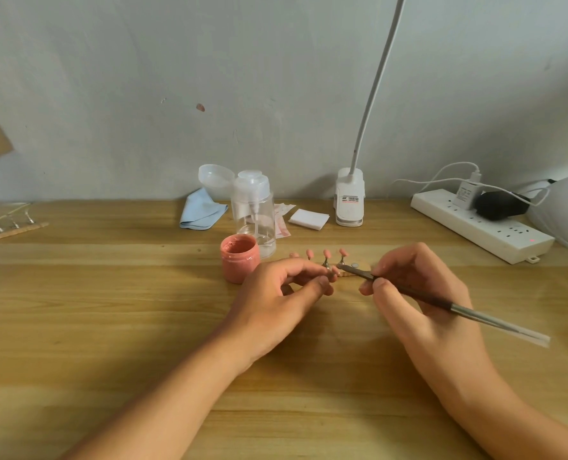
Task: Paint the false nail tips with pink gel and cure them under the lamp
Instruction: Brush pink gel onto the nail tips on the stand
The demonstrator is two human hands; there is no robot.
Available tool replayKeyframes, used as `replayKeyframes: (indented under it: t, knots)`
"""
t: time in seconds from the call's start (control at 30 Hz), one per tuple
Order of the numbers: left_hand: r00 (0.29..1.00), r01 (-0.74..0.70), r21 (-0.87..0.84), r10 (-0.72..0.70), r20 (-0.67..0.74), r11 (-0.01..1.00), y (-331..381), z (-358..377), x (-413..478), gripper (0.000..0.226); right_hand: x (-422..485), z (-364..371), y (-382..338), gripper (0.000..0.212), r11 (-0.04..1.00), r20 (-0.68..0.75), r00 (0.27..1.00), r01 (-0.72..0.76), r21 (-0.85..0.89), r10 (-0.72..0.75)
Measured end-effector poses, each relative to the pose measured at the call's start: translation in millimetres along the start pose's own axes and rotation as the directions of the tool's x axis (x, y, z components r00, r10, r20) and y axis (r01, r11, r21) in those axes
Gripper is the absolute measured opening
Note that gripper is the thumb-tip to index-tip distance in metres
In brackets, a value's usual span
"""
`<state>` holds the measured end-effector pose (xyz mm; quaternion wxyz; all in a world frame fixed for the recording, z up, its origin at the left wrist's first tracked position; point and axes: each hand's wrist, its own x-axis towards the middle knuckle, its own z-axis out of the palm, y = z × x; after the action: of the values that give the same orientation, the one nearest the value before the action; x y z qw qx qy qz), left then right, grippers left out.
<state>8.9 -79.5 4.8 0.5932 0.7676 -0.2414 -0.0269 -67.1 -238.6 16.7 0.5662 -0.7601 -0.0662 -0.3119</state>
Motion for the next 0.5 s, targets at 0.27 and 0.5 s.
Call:
replayKeyframes:
  t: [0.27, 0.5]
  knots:
    - [1.000, 0.019, 0.011, -0.019, 0.004, 1.000, 0.9, 0.6, -0.1, 0.016, 0.8, 0.8, 4.7, 0.010, 0.999, 0.018, 0.999, -0.045, 0.019, 0.045]
    - [0.999, 0.028, -0.018, -0.028, 0.019, 0.999, 3.1, 0.1, -0.9, 0.016, 1.0, -0.7, 3.9, 0.010, 0.995, 0.013, 0.999, -0.042, 0.090, 0.041]
